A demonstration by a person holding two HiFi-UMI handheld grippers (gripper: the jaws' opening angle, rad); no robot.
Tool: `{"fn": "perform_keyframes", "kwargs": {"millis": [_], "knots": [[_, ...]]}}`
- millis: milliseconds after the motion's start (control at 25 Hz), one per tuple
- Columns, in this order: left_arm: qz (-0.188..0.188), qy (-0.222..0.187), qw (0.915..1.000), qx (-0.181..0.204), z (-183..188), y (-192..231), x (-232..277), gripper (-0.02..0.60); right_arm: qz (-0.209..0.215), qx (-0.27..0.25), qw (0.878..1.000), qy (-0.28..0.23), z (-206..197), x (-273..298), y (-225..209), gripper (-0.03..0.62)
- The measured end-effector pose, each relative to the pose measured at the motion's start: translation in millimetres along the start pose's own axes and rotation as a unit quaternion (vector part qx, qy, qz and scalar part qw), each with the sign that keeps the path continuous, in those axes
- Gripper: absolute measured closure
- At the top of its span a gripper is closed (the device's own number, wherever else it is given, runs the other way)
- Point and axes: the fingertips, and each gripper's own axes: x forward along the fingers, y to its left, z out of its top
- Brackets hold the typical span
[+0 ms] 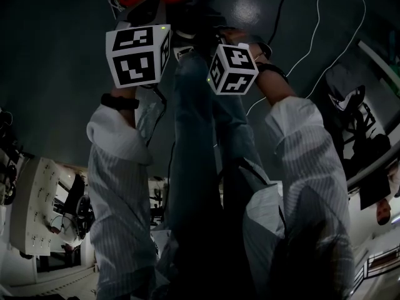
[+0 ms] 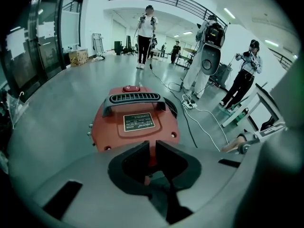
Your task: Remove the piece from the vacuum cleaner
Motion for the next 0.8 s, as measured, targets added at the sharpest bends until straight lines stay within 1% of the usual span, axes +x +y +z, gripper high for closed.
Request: {"fn": "perform_keyframes", "kwargs": {"millis": [80, 120, 160, 200, 240, 280, 360, 400, 480, 560, 600, 680, 760, 800], "knots": [[-0.001, -0.002, 1.0, -0.002, 0.4, -0.3, -0.3, 0.536, 0.012, -0.014, 1.0, 0.01, -1.3, 1.7, 5.0, 0.54], [-0.002, -0.003, 1.0, -0.004, 0.9, -0.1, -0.3, 0.535, 0.029, -0.036, 0.999, 0.02, -3.6, 4.1, 13.8, 0.544], [-0.001, -0.004, 1.0, -0.004, 1.4, 0.2, -0.3, 0.535, 0.051, -0.064, 0.996, 0.033, -7.3, 7.6, 28.1, 0.569], [-0.001, -0.005, 1.0, -0.003, 1.5, 0.6, -0.6, 0.535, 0.07, -0.083, 0.993, 0.043, -11.4, 11.7, 45.5, 0.569], [-0.002, -0.006, 1.0, -0.003, 1.4, 0.8, -1.2, 0.535, 0.081, -0.081, 0.992, 0.045, -15.0, 14.9, 62.1, 0.569], [-0.004, -0.008, 1.0, -0.004, 1.3, 0.7, -1.7, 0.535, 0.085, -0.057, 0.994, 0.04, -18.3, 15.9, 74.9, 0.569], [-0.011, -0.012, 0.9998, -0.013, 1.7, -0.2, -1.3, 0.535, 0.08, 0.015, 0.996, 0.026, -24.5, 10.6, 87.5, 0.569], [-0.016, -0.012, 0.9996, -0.021, 1.5, -1.0, -1.5, 0.535, 0.075, 0.052, 0.996, 0.016, -26.0, 4.9, 89.0, 0.569], [-0.029, -0.005, 0.9991, -0.032, 0.3, -6.0, -6.1, 0.535, 0.062, 0.114, 0.991, -0.007, -23.5, -11.1, 87.4, 0.569], [-0.035, -0.011, 0.9989, -0.03, 6.0, -14.4, -20.6, 0.535, 0.042, 0.16, 0.986, -0.029, -17.8, -33.6, 80.9, 0.569], [-0.03, -0.024, 0.9989, -0.026, 13.2, -17.8, -32.3, 0.535, 0.03, 0.179, 0.983, -0.038, -14.8, -47.3, 75.4, 0.569], [-0.006, -0.065, 0.9976, -0.021, 33.5, -20.9, -66.4, 0.535, 0.002, 0.215, 0.975, -0.058, -6.6, -79.9, 64.2, 0.569], [0.029, -0.111, 0.9931, -0.025, 51.7, -21.1, -116.6, 0.535, -0.018, 0.256, 0.963, -0.08, 7.7, -118.9, 64.2, 0.569], [0.046, -0.126, 0.9906, -0.029, 58.3, -21.5, -144.5, 0.535, -0.024, 0.275, 0.957, -0.091, 17.0, -139.7, 67.6, 0.569]]}}
